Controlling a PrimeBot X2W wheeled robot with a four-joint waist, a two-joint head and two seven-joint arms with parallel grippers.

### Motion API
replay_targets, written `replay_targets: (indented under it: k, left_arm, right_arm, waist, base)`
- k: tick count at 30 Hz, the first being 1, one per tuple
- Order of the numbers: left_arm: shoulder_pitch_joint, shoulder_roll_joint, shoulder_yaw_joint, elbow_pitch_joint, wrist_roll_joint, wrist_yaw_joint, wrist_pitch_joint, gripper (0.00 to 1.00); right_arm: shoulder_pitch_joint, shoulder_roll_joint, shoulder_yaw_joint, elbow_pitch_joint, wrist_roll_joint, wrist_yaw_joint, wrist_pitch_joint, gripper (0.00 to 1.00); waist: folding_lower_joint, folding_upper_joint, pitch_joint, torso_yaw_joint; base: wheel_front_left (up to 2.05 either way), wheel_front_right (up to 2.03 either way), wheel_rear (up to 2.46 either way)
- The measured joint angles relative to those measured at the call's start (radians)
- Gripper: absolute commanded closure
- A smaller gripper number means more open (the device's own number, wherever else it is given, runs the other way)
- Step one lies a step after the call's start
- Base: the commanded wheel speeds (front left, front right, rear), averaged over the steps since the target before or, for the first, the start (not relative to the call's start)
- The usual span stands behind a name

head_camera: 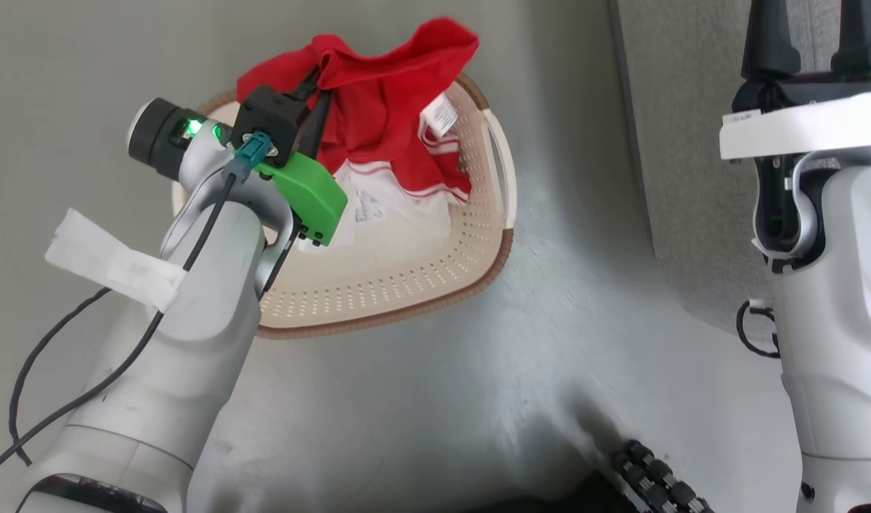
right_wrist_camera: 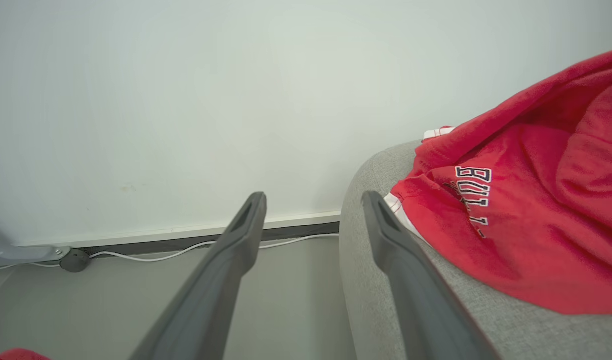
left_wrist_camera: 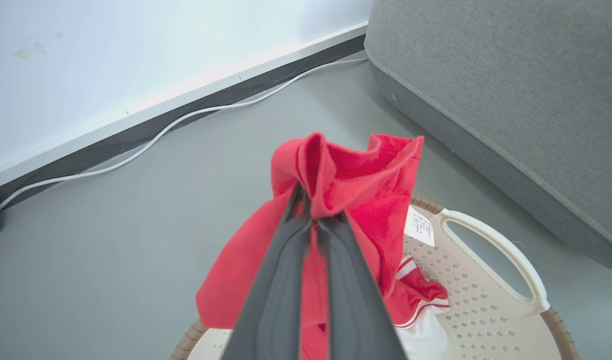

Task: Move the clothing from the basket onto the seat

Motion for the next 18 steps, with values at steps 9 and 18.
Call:
replay_targets:
  k: [9, 18]
  left_arm:
    - [0.004, -0.003, 0.004, -0.073, -0.008, -0.006, 0.0, 1.0]
    - [0.07, -0.008, 0.02, -0.114, -0.045, -0.007, 0.0, 1.0]
  right_arm:
    - [0.078, -0.002, -0.018, 0.04, -0.008, 0.009, 0.0, 0.0]
    - [0.172, -0.001, -0.025, 0.09, -0.016, 0.027, 0.0, 0.0]
  waist:
    - [0.0, 0.0, -0.127, 0.057]
    - [-0.0001, 0.0, -0.272, 0.111]
  base:
    - [0.0, 0.0, 0.0]
    - [0.0, 0.0, 0.0]
